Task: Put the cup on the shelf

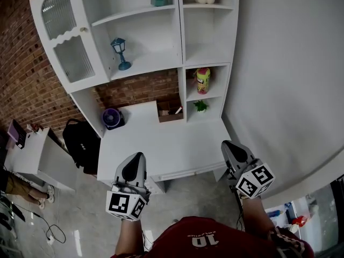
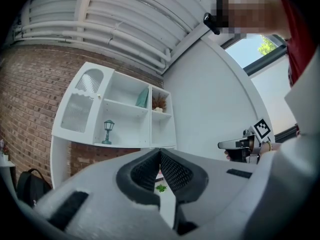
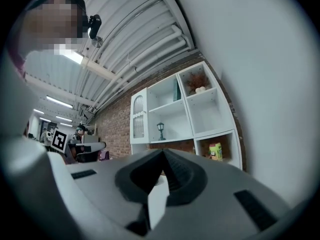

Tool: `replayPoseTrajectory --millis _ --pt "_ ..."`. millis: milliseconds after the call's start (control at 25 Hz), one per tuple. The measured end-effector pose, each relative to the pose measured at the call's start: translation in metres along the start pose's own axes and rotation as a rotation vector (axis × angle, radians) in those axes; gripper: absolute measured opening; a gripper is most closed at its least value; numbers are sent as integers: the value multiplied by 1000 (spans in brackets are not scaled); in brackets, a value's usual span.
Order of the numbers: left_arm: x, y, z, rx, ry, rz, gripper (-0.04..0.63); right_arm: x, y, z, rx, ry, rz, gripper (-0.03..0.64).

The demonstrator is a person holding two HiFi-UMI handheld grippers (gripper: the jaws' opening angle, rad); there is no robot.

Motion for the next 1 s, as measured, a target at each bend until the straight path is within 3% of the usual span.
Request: replayPoseTrajectory --millis 1000 --pt "2 14 -1 9 4 20 -9 13 -3 6 28 49 3 -9"
Point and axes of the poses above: the fingertips, and each gripper's own axes: y backward along the fingers, x to its left, z out of its top, the point moved 9 cm from there along y, backward along the fingers, and after that the axes turned 9 degrees about z, right-handed, at the moved point
